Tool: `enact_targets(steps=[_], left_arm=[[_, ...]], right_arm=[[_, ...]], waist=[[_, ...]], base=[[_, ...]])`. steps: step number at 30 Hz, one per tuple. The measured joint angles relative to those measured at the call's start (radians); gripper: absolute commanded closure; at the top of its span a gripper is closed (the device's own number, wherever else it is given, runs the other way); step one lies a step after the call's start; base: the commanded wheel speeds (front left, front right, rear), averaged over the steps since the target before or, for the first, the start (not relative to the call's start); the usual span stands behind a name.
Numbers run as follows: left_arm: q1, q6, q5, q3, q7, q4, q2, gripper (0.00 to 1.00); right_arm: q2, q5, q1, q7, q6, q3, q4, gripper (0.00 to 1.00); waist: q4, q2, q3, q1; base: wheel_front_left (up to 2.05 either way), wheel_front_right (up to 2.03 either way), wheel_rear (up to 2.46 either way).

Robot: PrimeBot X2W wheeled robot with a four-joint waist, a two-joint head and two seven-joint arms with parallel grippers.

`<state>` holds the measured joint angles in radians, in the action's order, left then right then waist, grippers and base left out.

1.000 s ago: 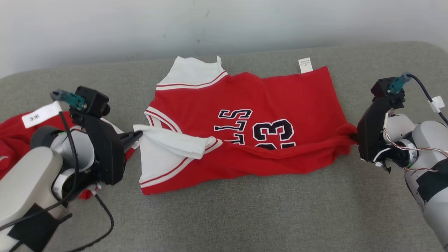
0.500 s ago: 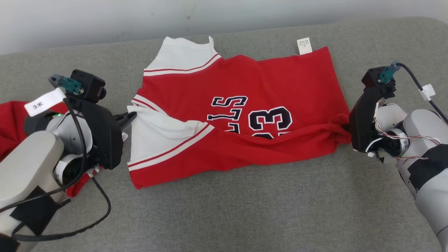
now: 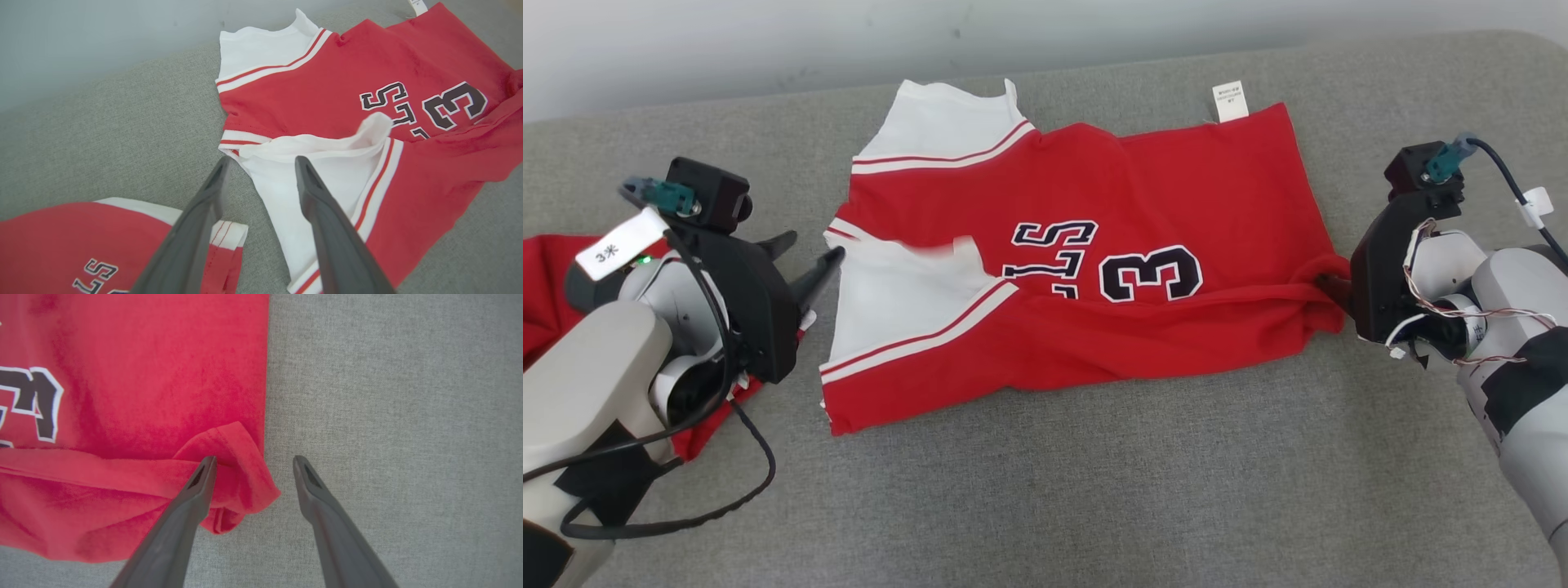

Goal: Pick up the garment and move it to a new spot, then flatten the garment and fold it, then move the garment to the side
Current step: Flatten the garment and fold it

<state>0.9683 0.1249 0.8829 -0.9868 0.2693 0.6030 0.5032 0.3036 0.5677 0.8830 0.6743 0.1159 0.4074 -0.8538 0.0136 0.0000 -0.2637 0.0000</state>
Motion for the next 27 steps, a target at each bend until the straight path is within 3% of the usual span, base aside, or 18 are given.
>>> enact_targets(steps=[9, 15, 22, 27], left_arm=[[-0.021, 0.000, 0.030, -0.029, -0.125, 0.048, -0.011, 0.00], [-0.149, -0.001, 0.067, 0.011, -0.265, 0.042, -0.028, 0.00], [-0.319, -0.092, 0.067, 0.046, -0.432, 0.001, -0.026, 0.00], [-0.435, -0.133, 0.068, 0.053, -0.508, -0.045, -0.025, 0.00]], right_arm=[[0.023, 0.001, -0.014, -0.098, 0.007, 0.006, -0.022, 0.00], [0.068, 0.006, -0.150, -0.282, 0.008, -0.010, 0.075, 0.00], [0.070, 0.009, -0.388, -0.473, 0.009, -0.027, 0.159, 0.00], [0.060, 0.013, -0.450, -0.566, 0.006, -0.038, 0.216, 0.00]], waist=[[-0.010, 0.0000, 0.045, -0.0001], [-0.022, -0.0001, 0.090, -0.0002], [-0.036, -0.0001, 0.127, -0.0002], [-0.035, -0.0001, 0.152, -0.0003]], base=[[0.00, 0.00, 0.00], [0.00, 0.00, 0.00], [0.00, 0.00, 0.00], [0.00, 0.00, 0.00]])
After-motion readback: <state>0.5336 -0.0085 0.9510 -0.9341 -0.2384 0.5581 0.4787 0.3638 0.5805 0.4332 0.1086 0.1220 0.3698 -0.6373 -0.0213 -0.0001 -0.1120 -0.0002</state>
